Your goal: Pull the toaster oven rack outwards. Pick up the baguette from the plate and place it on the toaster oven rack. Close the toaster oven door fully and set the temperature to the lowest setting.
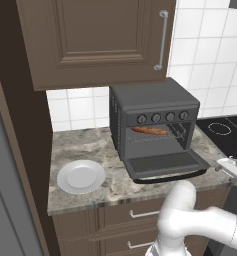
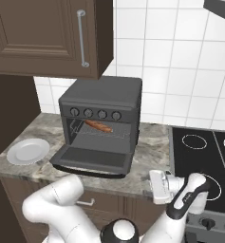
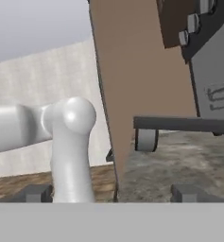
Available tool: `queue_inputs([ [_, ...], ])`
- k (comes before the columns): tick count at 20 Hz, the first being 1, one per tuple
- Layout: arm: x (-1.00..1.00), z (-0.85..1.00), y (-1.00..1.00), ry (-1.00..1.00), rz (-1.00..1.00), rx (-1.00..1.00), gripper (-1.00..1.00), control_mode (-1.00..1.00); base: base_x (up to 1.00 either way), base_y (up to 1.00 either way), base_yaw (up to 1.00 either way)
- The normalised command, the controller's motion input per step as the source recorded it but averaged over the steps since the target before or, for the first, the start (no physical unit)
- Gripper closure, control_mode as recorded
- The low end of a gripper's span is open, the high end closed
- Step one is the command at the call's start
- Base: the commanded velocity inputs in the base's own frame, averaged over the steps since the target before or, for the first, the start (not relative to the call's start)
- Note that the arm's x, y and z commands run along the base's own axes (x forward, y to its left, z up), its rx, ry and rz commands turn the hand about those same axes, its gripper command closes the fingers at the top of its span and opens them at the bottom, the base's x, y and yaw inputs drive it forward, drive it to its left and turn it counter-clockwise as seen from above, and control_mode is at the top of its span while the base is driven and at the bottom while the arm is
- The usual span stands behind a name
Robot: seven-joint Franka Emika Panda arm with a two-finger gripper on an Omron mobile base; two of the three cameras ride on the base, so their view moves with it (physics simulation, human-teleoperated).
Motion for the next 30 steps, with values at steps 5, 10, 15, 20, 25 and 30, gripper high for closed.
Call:
queue_inputs([
  [5,-0.37,0.05,0.60,-0.38,-0.06,0.07,-1.00,-1.00,0.00,0.00,0.00],
  [10,-0.03,0.01,0.57,-0.27,-0.14,-0.07,-1.00,-1.00,0.00,0.00,0.00],
  [15,0.43,-0.05,0.44,-0.04,-0.26,-0.27,-1.00,-1.00,0.00,0.00,0.00],
  [20,0.41,-0.05,0.38,0.00,-0.28,-0.28,-1.00,-1.00,0.00,0.00,0.00],
  [25,-0.03,0.10,0.20,0.00,-0.21,-0.02,-1.00,-1.00,0.00,0.00,0.00],
  [30,-0.09,0.45,0.38,0.00,-0.21,0.00,-1.00,-1.00,0.00,0.00,0.00],
])
